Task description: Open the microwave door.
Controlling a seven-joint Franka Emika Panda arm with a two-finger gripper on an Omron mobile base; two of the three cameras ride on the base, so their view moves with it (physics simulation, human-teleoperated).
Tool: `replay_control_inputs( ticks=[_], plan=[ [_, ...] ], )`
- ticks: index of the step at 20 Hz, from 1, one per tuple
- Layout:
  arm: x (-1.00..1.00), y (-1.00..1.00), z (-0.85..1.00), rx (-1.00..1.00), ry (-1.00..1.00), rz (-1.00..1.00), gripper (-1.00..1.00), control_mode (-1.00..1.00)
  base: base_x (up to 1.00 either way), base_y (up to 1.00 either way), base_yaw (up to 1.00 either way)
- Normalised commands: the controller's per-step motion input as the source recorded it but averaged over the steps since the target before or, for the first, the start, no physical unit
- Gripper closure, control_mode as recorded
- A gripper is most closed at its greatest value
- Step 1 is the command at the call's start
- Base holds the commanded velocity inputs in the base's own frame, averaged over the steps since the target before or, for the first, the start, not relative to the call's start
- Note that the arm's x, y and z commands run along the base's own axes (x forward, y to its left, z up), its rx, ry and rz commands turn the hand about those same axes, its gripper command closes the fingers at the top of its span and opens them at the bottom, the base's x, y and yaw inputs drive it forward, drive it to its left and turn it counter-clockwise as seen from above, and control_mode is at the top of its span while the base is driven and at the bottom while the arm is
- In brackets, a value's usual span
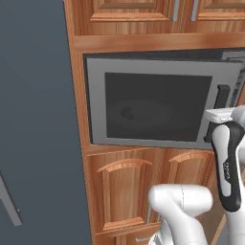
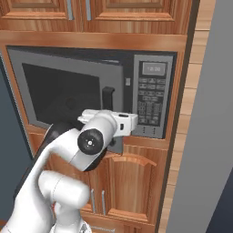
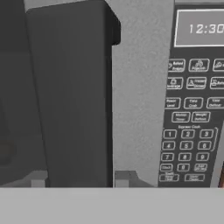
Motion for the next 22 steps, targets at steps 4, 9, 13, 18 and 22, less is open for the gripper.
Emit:
replay_control_inputs(
  ticks=[4, 9, 13, 18, 22],
  plan=[
    [-1.0, -0.09, -0.09, -0.04, 0.23, 0.15, 1.0, -1.0, 0.0, 0.0, 0.0],
    [-0.95, 0.0, -0.09, -0.04, 0.09, 0.16, 1.0, -1.0, 0.0, 0.0, 0.0],
    [-0.14, -0.09, 0.23, 0.0, -0.05, 0.13, -1.0, -1.0, 0.0, 0.0, 0.0],
    [-0.26, -0.58, 0.51, 0.0, -0.23, 0.13, -1.0, -1.0, 0.0, 0.0, 0.0],
    [-0.95, -0.49, 0.1, -0.01, -0.37, 0.09, -1.0, -1.0, 0.0, 0.0, 0.0]
  ],
)
